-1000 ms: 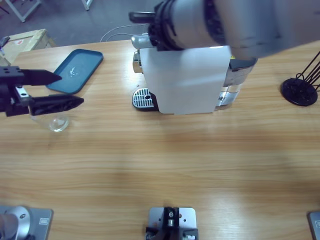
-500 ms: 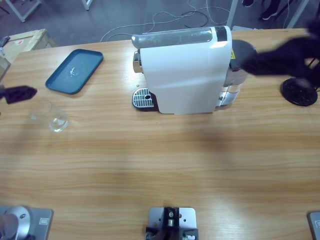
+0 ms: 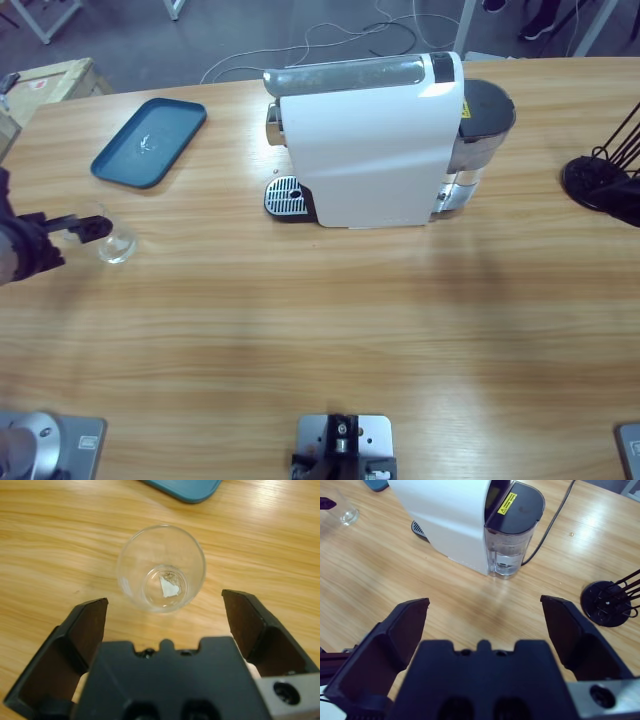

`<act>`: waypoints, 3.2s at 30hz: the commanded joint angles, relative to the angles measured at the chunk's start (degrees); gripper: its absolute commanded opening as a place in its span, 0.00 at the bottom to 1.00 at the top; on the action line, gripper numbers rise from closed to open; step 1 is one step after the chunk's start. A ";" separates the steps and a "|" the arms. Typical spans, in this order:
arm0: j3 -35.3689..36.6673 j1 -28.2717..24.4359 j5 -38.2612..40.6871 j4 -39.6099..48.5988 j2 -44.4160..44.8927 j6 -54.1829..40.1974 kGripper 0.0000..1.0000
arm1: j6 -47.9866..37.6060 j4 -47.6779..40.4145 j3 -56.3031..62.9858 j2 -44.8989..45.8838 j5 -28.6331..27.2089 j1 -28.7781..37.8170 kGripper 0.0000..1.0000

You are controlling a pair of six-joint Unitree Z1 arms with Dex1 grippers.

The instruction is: Pour coffee

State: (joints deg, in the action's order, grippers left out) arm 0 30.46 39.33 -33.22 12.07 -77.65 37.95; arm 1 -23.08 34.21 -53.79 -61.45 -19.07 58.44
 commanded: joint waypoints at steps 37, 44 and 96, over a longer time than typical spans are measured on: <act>-5.00 -4.02 10.84 -22.12 -3.56 -21.96 0.00 | -5.66 9.21 6.10 9.68 -1.09 0.71 1.00; 4.07 -6.29 44.38 -15.41 -6.56 -57.27 0.00 | -5.22 8.51 7.68 11.72 -1.32 0.71 1.00; 21.68 -4.69 55.98 -16.29 -31.37 -76.54 0.99 | -6.19 9.81 7.98 11.12 -0.88 0.71 1.00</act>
State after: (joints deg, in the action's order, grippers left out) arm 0 55.86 33.77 22.71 -4.29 -109.89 -39.40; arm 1 -28.56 45.46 -48.17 -50.23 -19.53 58.47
